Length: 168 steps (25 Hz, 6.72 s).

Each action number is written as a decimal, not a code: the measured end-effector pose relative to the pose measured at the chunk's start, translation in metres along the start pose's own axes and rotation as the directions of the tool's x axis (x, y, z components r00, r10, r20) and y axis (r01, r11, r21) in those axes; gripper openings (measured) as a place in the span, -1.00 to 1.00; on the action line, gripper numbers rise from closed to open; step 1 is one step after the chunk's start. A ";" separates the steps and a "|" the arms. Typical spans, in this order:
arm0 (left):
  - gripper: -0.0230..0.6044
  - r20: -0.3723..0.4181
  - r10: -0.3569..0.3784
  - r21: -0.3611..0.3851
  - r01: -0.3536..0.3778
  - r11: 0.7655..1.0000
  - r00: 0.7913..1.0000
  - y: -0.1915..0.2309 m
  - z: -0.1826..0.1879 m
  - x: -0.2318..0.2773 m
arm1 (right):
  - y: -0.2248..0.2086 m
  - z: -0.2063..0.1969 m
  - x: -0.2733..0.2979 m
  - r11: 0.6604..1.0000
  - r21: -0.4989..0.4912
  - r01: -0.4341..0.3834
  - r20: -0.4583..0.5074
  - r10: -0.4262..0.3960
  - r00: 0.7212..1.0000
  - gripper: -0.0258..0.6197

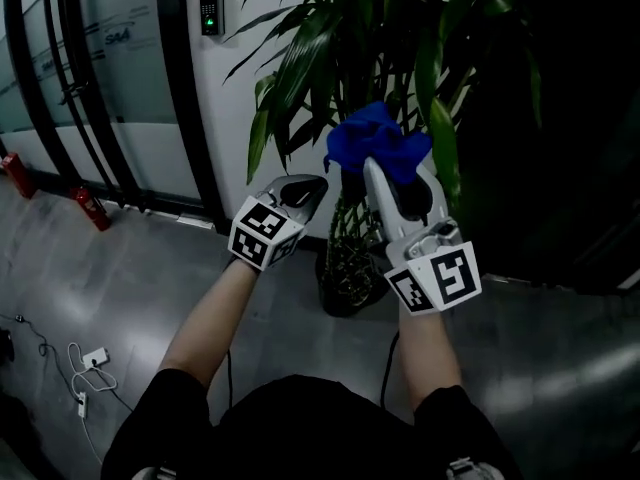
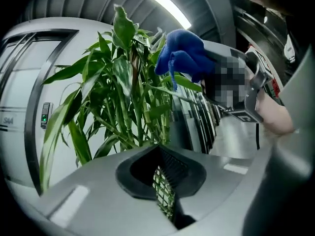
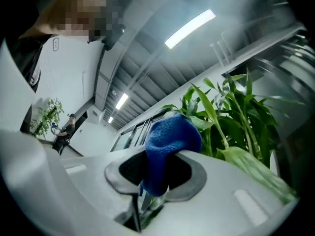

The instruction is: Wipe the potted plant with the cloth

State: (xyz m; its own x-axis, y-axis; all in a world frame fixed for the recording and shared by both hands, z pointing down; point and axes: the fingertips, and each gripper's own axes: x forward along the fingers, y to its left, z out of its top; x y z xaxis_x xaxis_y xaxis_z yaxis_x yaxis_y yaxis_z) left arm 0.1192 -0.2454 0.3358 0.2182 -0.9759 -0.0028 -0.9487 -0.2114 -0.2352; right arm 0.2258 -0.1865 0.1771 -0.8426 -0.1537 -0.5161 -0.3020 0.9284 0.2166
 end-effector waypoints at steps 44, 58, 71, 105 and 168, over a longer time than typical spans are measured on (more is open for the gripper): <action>-0.91 0.231 -0.175 0.053 0.168 0.984 0.957 -0.048 0.041 0.025 | -0.009 -0.090 -0.031 0.979 0.203 -0.012 -0.252 0.064 0.966 -0.65; -0.91 0.199 -0.102 -0.070 0.118 0.991 0.975 -0.041 0.013 0.012 | 0.018 -0.110 -0.057 0.961 0.276 -0.024 -0.297 0.109 0.948 -0.65; -0.91 -0.011 0.186 -0.184 -0.185 0.965 0.983 -0.032 -0.066 -0.090 | 0.092 -0.137 -0.058 0.876 0.432 -0.215 -0.263 0.351 0.899 -0.65; -0.91 -0.021 0.014 -0.185 -0.017 0.983 1.000 0.153 -0.117 -0.204 | 0.198 -0.153 0.096 0.964 0.264 0.039 -0.223 0.022 0.974 -0.65; -0.91 0.402 -0.571 0.031 0.612 0.790 0.716 0.126 -0.014 -0.049 | 0.097 -0.190 0.098 0.869 0.066 0.491 -0.329 -0.446 0.832 -0.65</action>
State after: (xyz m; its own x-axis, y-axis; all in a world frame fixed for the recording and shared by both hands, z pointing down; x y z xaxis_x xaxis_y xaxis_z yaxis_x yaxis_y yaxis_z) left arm -0.0141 -0.2249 0.3202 0.7896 -0.5567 -0.2581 -0.6089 -0.7627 -0.2179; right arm 0.0291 -0.1754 0.3048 -0.7137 -0.6530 -0.2532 -0.6468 0.7532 -0.1196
